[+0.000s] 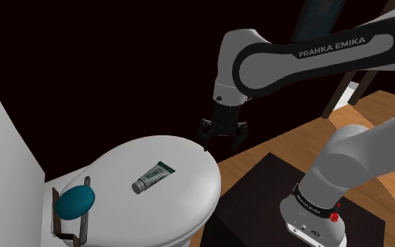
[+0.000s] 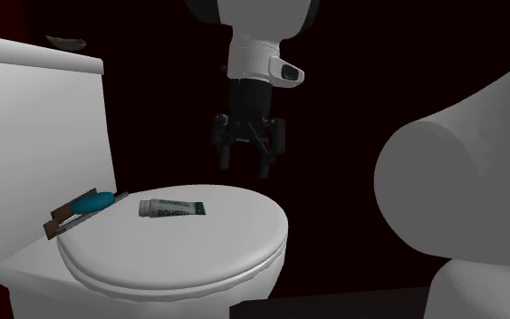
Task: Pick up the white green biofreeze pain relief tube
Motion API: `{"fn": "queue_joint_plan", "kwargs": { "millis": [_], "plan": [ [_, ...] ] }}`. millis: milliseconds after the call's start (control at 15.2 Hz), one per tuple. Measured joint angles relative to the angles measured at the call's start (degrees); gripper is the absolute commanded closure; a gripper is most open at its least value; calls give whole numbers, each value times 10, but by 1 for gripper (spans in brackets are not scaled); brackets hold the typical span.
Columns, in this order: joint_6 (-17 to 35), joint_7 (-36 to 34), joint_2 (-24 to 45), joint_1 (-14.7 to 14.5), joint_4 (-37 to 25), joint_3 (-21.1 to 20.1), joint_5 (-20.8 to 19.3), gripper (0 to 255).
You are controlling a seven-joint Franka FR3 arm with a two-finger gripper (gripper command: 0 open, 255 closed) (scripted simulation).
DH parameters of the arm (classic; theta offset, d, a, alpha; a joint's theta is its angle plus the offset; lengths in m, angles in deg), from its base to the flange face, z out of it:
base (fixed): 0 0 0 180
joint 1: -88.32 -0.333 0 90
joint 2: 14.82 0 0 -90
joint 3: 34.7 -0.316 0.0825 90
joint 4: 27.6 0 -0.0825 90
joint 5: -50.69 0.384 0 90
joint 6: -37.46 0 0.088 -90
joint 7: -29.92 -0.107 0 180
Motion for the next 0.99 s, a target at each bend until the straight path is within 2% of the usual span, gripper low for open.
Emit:
{"fn": "queue_joint_plan", "kwargs": {
  "millis": [330,594,792,990],
  "plan": [
    [104,-106,96,26,-33,-73,40,0],
    [197,-195,183,56,-62,-131,43,0],
    [274,-287,275,86,-100,-181,3,0],
    [343,-393,367,106,-135,-205,-75,0]
  ]
}}
